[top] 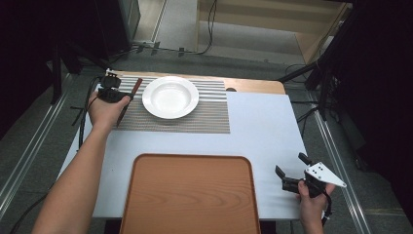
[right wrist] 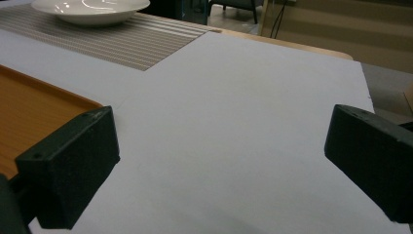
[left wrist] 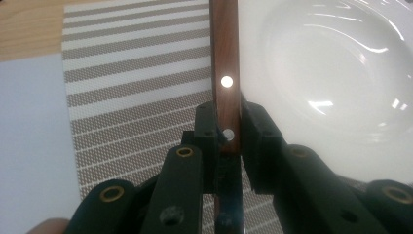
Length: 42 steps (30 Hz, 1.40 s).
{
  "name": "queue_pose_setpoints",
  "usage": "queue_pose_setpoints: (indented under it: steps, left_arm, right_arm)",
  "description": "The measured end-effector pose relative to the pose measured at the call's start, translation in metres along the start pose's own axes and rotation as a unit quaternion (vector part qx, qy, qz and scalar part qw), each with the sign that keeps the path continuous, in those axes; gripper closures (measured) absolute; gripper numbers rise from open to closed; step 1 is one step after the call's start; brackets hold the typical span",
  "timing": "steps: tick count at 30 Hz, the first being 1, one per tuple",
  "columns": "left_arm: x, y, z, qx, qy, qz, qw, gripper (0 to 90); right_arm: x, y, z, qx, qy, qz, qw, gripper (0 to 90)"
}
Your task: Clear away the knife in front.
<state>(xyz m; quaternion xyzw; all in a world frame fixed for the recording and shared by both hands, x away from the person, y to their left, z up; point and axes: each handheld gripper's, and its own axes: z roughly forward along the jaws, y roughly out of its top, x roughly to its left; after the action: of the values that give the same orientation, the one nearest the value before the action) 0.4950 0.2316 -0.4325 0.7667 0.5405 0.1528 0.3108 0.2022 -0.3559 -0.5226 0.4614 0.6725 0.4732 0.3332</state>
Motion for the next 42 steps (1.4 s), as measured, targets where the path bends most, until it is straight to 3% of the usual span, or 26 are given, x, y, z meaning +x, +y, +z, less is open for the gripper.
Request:
queue_pose_setpoints:
  steps: [9,23,32,42]
  left_arm:
    - [-0.018,-0.016,-0.016,-0.007,-0.005,0.026,0.9996,76.5]
    - [-0.047,-0.032,-0.053,-0.031,-0.025,0.069,0.9968,76.5]
    - [-0.057,-0.046,-0.075,-0.053,-0.044,0.079,0.9945,76.4]
    - [-0.067,-0.07,-0.087,-0.055,-0.057,0.088,0.9929,76.5]
  right_arm:
    - [0.0,0.0,0.0,0.0,0.001,-0.001,1.0,0.0]
    - [0.001,0.0,0.0,0.001,-0.001,-0.002,1.0,0.0]
    - [0.001,0.0,0.0,0.001,-0.002,-0.003,1.0,0.0]
    - [0.001,0.0,0.0,0.002,-0.001,-0.006,1.0,0.0]
